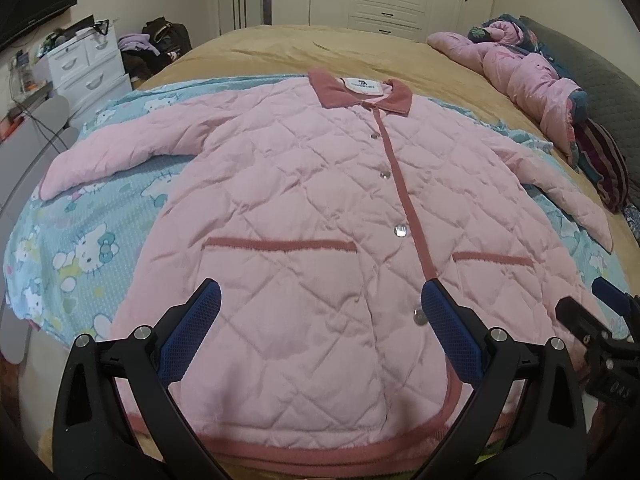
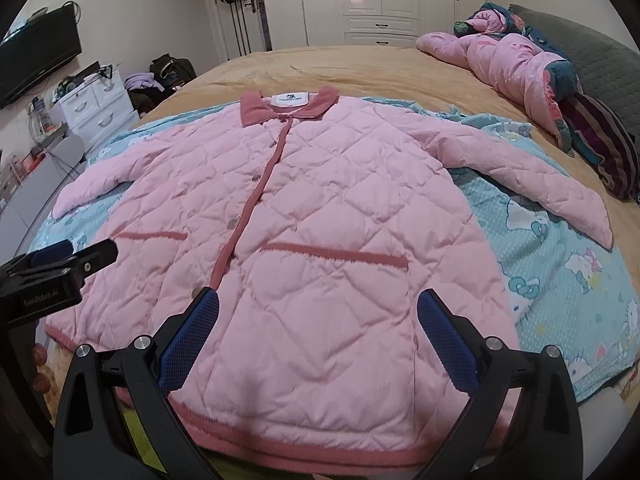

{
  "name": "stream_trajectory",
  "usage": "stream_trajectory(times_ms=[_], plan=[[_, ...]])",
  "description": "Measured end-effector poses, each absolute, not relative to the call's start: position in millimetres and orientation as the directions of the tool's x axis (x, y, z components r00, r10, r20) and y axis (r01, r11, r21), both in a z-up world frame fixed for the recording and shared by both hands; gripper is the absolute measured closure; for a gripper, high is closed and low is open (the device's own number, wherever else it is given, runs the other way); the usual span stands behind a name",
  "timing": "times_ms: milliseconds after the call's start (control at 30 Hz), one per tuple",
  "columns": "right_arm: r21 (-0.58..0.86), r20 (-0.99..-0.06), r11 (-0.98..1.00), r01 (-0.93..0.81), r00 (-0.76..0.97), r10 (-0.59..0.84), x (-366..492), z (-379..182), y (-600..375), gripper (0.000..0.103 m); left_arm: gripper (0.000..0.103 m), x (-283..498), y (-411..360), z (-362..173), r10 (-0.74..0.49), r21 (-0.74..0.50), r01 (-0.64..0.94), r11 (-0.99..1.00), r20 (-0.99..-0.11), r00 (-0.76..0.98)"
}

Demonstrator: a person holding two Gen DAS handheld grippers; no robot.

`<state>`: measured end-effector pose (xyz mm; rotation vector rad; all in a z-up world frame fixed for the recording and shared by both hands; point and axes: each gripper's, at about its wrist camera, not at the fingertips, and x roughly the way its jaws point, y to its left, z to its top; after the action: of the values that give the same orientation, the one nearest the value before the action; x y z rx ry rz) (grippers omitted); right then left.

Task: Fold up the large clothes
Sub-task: 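Reach the right gripper to the coat sleeve cuff and grasp it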

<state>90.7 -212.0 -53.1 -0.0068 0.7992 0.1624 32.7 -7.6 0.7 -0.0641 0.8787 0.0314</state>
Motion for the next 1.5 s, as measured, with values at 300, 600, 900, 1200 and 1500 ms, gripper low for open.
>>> stream_trajectory(times_ms=[300, 600, 900, 1200, 1500], plan=[[0.080, -0.713, 0.988, -0.132, 0.685, 0.149, 127, -45, -214, 0.004, 0.009, 61, 0, 10, 0.018, -0.045, -0.082, 0.996, -0.765, 0.643], [0.117, -0.694, 0.990, -0.083, 0.706, 0.141, 168, -31, -235, 0.004, 0.009, 94, -6, 21, -0.003, -0.065, -0.069, 0.995, -0.750, 0.661], [0.145, -0.693, 0.989, 0.039, 0.717, 0.073, 201, -29, -278, 0.004, 0.009, 125, -23, 23, -0.019, -0.062, -0.042, 0.997, -0.751, 0.660], [0.180, -0.729, 0.971, 0.157, 0.684, 0.024, 224, -45, -324, 0.004, 0.009, 154, -46, 22, -0.063, -0.067, 0.018, 0.998, -0.768, 0.637], [0.254, -0.765, 0.927, 0.277, 0.644, 0.017, 242, -68, -375, 0.004, 0.009, 191, -76, 12, -0.077, -0.047, 0.065, 0.997, -0.793, 0.605]])
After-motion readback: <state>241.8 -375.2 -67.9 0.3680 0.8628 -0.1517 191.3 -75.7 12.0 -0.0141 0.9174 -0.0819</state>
